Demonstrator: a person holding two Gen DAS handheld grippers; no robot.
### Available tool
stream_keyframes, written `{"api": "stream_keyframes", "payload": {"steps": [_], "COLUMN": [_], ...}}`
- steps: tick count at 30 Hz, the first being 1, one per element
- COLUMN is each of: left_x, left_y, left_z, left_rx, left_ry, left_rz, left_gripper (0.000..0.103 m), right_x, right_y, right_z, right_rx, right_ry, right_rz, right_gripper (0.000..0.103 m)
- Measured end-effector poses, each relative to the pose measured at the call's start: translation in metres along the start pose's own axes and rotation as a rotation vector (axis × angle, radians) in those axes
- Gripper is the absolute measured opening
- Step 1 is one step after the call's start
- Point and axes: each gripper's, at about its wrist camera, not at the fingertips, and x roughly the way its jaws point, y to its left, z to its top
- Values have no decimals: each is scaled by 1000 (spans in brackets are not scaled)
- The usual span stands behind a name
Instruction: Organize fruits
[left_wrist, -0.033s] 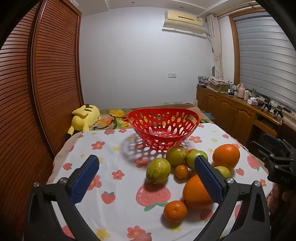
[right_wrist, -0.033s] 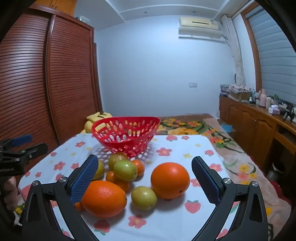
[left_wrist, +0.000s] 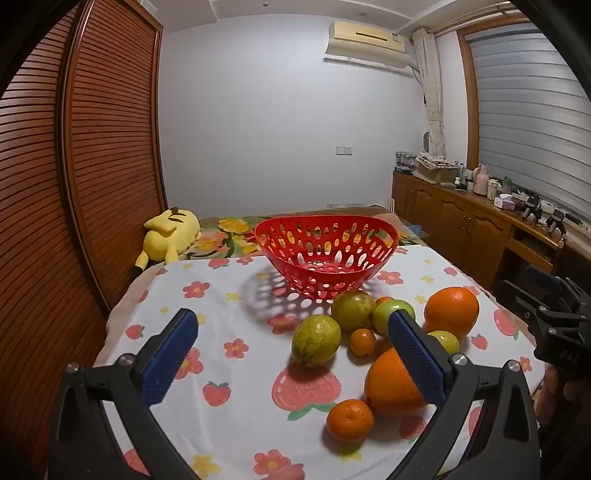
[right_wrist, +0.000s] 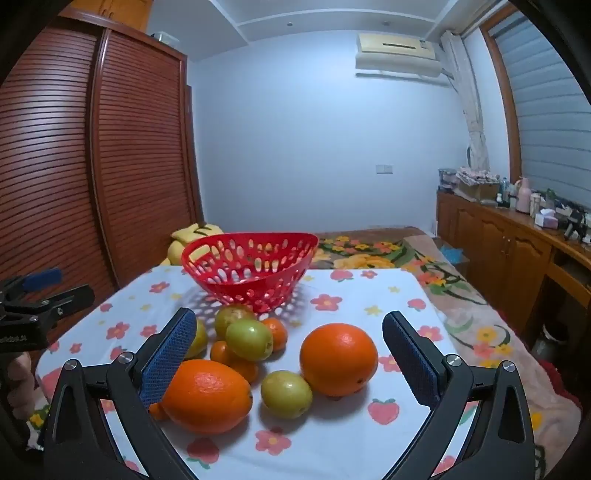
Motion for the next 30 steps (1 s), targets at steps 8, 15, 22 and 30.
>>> {"api": "stream_keyframes", "payload": {"steps": [8,15,22,30], "left_x": [-4,-5,-5,-5], "left_y": [-2,-2,-3,-3], "left_z": [1,1,1,0], "left_rx": [10,10,10,10], "left_ry": [-11,-15,-17,-18], "left_rz": [4,1,2,2], "left_gripper": [103,103,103,103], "right_x": [0,-4,-3,-2], "right_y": [2,0,4,7], "right_z": [0,4,-2,2], "right_rx": [1,1,-5,-4], "right_ry": [10,7,9,15], "right_rz": [2,0,0,-2], "right_gripper": [103,103,103,103]}}
